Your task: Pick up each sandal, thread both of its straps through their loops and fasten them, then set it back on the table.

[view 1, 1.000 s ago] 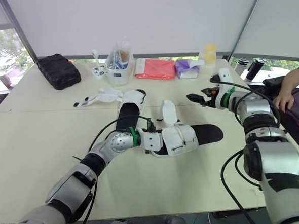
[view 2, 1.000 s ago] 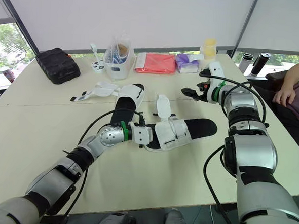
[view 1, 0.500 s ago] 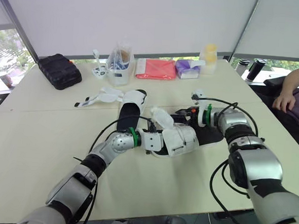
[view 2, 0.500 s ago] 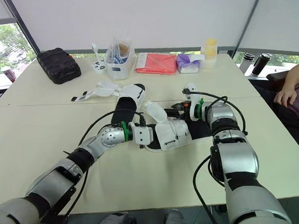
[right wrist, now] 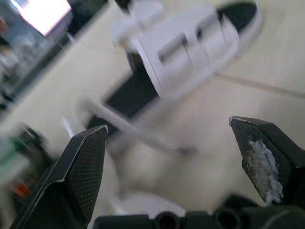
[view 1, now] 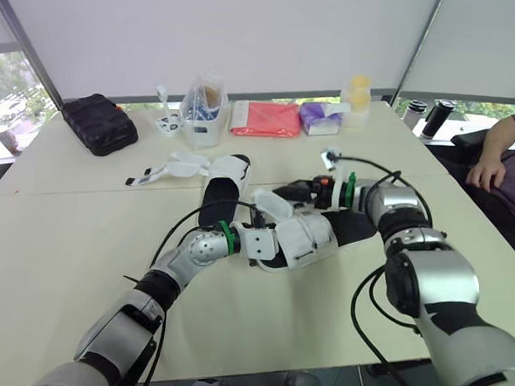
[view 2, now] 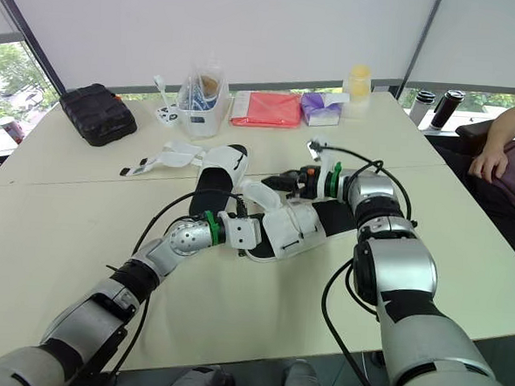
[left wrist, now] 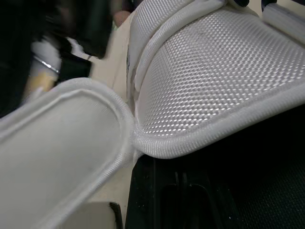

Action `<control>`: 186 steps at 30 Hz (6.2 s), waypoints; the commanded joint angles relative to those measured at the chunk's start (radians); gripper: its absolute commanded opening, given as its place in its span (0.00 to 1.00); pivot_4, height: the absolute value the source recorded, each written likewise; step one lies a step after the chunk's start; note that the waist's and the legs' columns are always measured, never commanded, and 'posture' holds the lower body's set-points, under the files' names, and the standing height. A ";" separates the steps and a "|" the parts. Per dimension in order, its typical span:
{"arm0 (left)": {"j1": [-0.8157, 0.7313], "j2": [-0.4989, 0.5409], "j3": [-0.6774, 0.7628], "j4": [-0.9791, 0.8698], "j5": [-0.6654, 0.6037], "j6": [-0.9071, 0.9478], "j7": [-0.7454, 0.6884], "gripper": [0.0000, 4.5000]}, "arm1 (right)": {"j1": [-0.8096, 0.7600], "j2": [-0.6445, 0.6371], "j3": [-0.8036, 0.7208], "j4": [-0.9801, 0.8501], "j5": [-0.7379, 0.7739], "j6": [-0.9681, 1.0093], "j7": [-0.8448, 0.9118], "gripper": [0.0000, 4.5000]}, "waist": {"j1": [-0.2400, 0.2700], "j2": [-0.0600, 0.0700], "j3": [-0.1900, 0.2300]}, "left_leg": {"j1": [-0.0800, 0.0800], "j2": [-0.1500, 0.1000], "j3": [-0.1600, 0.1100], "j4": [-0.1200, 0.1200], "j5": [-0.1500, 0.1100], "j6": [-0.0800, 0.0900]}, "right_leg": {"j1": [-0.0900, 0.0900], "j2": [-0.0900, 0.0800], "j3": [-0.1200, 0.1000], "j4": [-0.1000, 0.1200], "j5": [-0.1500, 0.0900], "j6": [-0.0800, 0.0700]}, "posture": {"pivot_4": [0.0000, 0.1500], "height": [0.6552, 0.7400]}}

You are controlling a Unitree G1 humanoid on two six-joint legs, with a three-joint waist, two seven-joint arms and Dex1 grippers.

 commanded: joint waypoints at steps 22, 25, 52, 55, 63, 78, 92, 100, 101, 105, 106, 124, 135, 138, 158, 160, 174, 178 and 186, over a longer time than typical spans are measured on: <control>0.038 -0.046 -0.040 0.055 0.041 0.007 -0.003 0.00 | -0.139 -0.025 0.179 0.033 -0.102 0.317 0.219 0.99 | 0.007 0.001 -0.001 | 0.000 -0.002 0.000 0.001 -0.001 0.001 | 0.001 -0.002 0.000 0.000 0.000 0.000 | 1.00 1.00; 0.040 -0.047 -0.039 0.053 0.040 0.009 -0.001 0.00 | -0.136 -0.004 0.203 0.036 -0.125 0.290 0.296 0.99 | 0.006 0.001 -0.001 | 0.000 -0.002 0.000 0.001 -0.001 0.001 | 0.001 -0.002 0.000 0.000 0.000 0.000 | 1.00 1.00; 0.063 -0.040 -0.036 0.015 0.043 0.035 0.018 0.00 | -0.213 0.021 0.210 0.053 -0.006 0.304 0.415 0.99 | 0.007 0.002 -0.002 | -0.001 -0.002 0.000 0.001 0.000 0.000 | 0.000 -0.003 -0.001 0.001 0.000 0.000 | 1.00 1.00; 0.063 -0.041 -0.037 0.018 0.044 0.032 0.017 0.00 | -0.224 0.022 0.158 0.060 0.003 0.318 0.388 0.99 | 0.007 0.002 -0.002 | -0.001 -0.002 0.000 0.001 -0.001 0.001 | 0.000 -0.003 -0.001 0.001 0.000 0.000 | 1.00 1.00; 0.064 -0.041 -0.039 0.017 0.044 0.031 0.012 0.00 | -0.231 0.032 0.042 0.064 0.042 0.335 0.295 0.48 | 0.007 0.002 -0.002 | -0.001 -0.002 0.000 0.001 -0.001 0.001 | 0.000 -0.003 -0.001 0.001 0.000 0.000 | 1.00 1.00; 0.067 -0.036 -0.036 0.018 0.037 0.027 0.001 0.00 | 0.074 -0.052 0.025 -0.649 0.098 0.023 0.260 0.01 | 0.008 0.001 -0.002 | -0.001 -0.003 0.001 0.001 0.000 0.000 | 0.001 -0.003 -0.002 0.000 0.000 0.000 | 1.00 1.00; -0.052 -0.009 -0.006 0.187 0.024 -0.035 -0.010 0.00 | 0.809 -0.115 0.057 -1.581 0.088 -0.335 0.003 0.21 | 0.011 -0.002 -0.003 | 0.002 -0.002 0.002 0.002 -0.001 0.001 | 0.003 -0.003 -0.003 0.000 0.000 0.000 | 1.00 1.00; -0.097 -0.015 -0.007 0.261 0.026 -0.074 -0.013 0.00 | 1.065 -0.207 0.072 -1.623 0.044 -0.590 -0.026 0.99 | 0.007 -0.004 -0.003 | 0.020 0.002 0.003 0.001 -0.003 0.005 | 0.021 0.000 -0.003 -0.001 -0.004 0.007 | 1.00 1.00; -0.099 -0.015 -0.006 0.265 0.026 -0.077 -0.014 0.00 | 1.100 -0.235 0.074 -1.632 0.040 -0.604 -0.012 0.99 | 0.007 -0.005 -0.003 | 0.020 0.002 0.003 0.001 -0.003 0.004 | 0.021 0.000 -0.003 -0.001 -0.004 0.007 | 1.00 1.00; -0.105 -0.017 0.000 0.279 0.019 -0.083 -0.021 0.00 | 1.175 -0.362 0.035 -1.662 0.104 -0.569 0.041 0.99 | 0.008 -0.006 -0.002 | 0.020 0.002 0.003 0.001 -0.003 0.004 | 0.021 0.000 -0.003 -0.001 -0.002 0.003 | 1.00 1.00; -0.108 -0.017 0.002 0.282 0.017 -0.084 -0.023 0.00 | 1.189 -0.395 0.017 -1.666 0.128 -0.552 0.057 0.99 | 0.009 -0.006 -0.002 | 0.020 0.002 0.003 0.001 -0.003 0.004 | 0.021 0.000 -0.003 -0.001 -0.002 0.004 | 1.00 1.00; -0.273 -0.003 -0.024 0.448 0.109 -0.148 0.077 0.00 | 0.944 -0.285 0.011 -1.449 0.733 0.657 -0.413 0.99 | 0.030 -0.020 0.004 | 0.015 0.004 0.003 0.000 -0.003 0.005 | 0.016 0.001 -0.004 -0.003 -0.001 0.002 | 1.00 1.00; -0.194 -0.013 -0.016 0.382 0.092 -0.158 0.064 0.00 | 0.902 -0.178 0.047 -1.378 0.759 0.776 -0.452 0.58 | 0.031 -0.020 0.004 | 0.014 0.004 0.003 0.000 -0.004 0.006 | 0.016 0.001 -0.004 -0.003 -0.001 0.002 | 1.00 1.00; -0.175 -0.019 -0.012 0.358 0.084 -0.157 0.053 0.00 | 0.889 -0.160 0.032 -1.363 0.754 0.770 -0.468 0.24 | 0.031 -0.020 0.004 | 0.014 0.003 0.004 0.000 -0.004 0.006 | 0.016 0.001 -0.003 -0.004 -0.001 0.002 | 1.00 1.00; -0.088 -0.052 0.050 0.209 -0.113 -0.041 -0.259 0.00 | 0.549 -0.302 0.080 -1.173 0.733 0.705 -0.248 0.02 | 0.030 -0.020 0.004 | 0.010 0.003 0.003 0.000 -0.005 0.008 | 0.014 0.000 -0.005 -0.006 -0.001 0.002 | 1.00 1.00; -0.088 -0.051 0.048 0.211 -0.109 -0.037 -0.257 0.00 | 0.527 -0.313 0.152 -1.108 0.659 0.648 -0.187 0.02 | 0.030 -0.019 0.004 | 0.009 0.003 0.004 0.001 -0.005 0.008 | 0.012 0.000 -0.005 -0.006 -0.001 0.002 | 1.00 1.00; -0.065 -0.036 0.035 0.199 -0.080 -0.041 -0.221 0.00 | 0.428 -0.316 0.304 -0.880 0.447 0.518 0.057 0.02 | 0.030 -0.019 0.004 | 0.008 0.003 0.003 0.001 -0.005 0.008 | 0.011 0.000 -0.005 -0.005 -0.001 0.002 | 1.00 1.00; -0.055 -0.037 0.031 0.187 -0.078 -0.036 -0.213 0.00 | 0.436 -0.327 0.336 -0.857 0.396 0.502 0.101 0.02 | 0.030 -0.019 0.004 | 0.008 0.003 0.003 0.001 -0.005 0.007 | 0.011 0.000 -0.005 -0.005 -0.001 0.002 | 1.00 1.00; -0.052 -0.040 0.024 0.185 -0.071 -0.034 -0.199 0.00 | 0.441 -0.324 0.394 -0.801 0.247 0.358 0.122 0.02 | 0.030 -0.019 0.004 | 0.008 0.003 0.003 0.001 -0.005 0.007 | 0.011 0.000 -0.005 -0.005 -0.001 0.002 | 1.00 1.00</control>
